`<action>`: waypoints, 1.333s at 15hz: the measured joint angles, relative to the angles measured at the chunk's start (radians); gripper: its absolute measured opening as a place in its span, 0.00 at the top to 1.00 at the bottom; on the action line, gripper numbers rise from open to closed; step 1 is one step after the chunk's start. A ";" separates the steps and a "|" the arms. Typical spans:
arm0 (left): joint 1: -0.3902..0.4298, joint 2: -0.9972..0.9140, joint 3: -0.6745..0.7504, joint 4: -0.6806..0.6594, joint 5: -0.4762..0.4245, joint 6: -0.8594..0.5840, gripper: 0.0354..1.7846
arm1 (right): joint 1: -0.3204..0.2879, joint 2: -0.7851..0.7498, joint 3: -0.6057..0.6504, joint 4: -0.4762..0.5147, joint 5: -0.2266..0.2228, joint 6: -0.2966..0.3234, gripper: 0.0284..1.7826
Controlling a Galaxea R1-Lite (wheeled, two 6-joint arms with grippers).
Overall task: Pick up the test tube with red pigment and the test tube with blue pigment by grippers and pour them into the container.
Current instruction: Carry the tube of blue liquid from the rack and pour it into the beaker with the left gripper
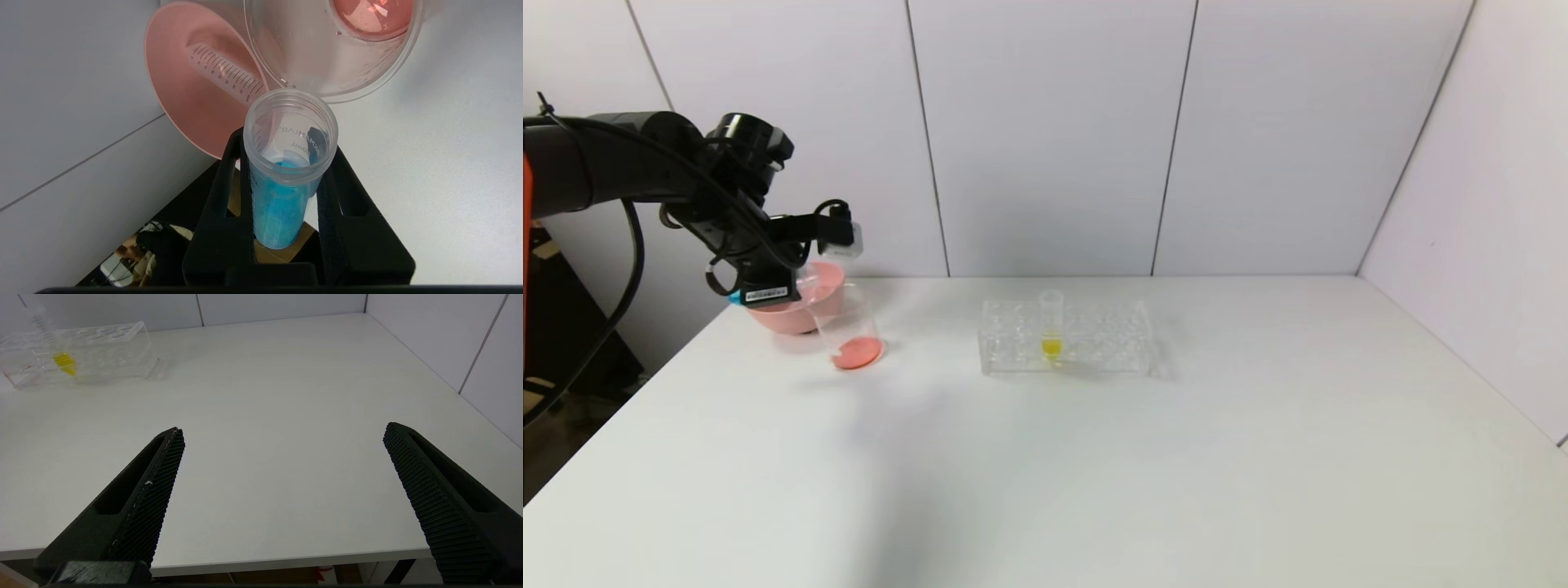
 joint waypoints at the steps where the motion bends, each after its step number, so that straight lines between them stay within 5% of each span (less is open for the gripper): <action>1: -0.002 0.000 0.000 0.002 0.019 0.003 0.76 | 0.000 0.000 0.000 0.000 0.000 0.000 0.00; 20: -0.084 0.032 0.000 0.019 0.281 0.027 0.76 | 0.000 0.000 0.000 0.000 0.000 0.000 0.00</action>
